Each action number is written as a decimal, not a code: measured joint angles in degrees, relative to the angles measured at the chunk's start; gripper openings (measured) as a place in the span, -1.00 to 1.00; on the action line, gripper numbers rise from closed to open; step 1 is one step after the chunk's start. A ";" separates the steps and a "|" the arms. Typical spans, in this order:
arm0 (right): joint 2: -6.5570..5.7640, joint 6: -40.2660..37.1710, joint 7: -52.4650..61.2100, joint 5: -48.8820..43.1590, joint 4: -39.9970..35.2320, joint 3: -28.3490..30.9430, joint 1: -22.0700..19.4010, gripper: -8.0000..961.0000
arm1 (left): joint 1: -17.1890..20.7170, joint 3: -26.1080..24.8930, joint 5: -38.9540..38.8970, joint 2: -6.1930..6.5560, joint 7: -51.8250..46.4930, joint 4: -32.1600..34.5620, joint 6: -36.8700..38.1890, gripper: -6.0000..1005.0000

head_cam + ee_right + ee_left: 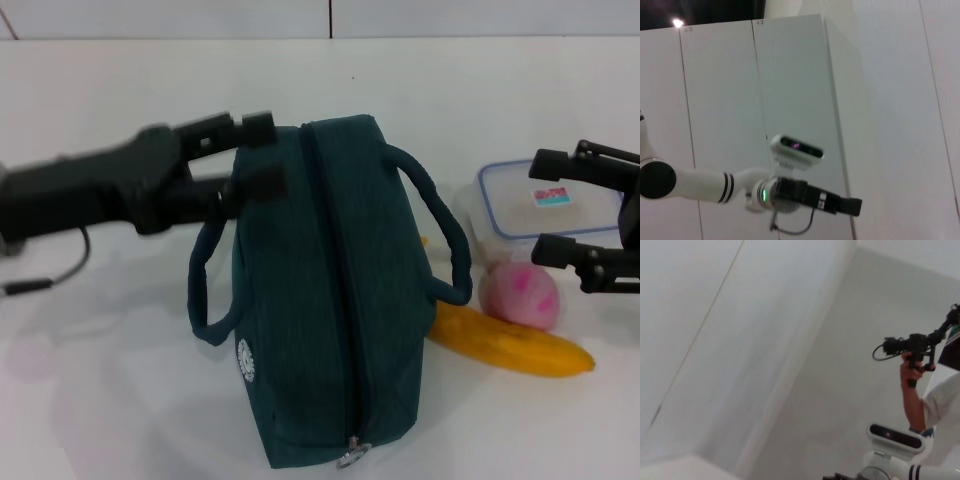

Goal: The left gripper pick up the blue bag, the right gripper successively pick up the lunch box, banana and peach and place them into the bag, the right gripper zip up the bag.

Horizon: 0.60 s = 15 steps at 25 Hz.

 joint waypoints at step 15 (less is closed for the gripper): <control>-0.27 0.54 -2.92 -0.09 3.39 0.31 -0.71 0.70 | -2.87 -3.01 19.82 1.73 -53.17 23.79 -1.76 0.75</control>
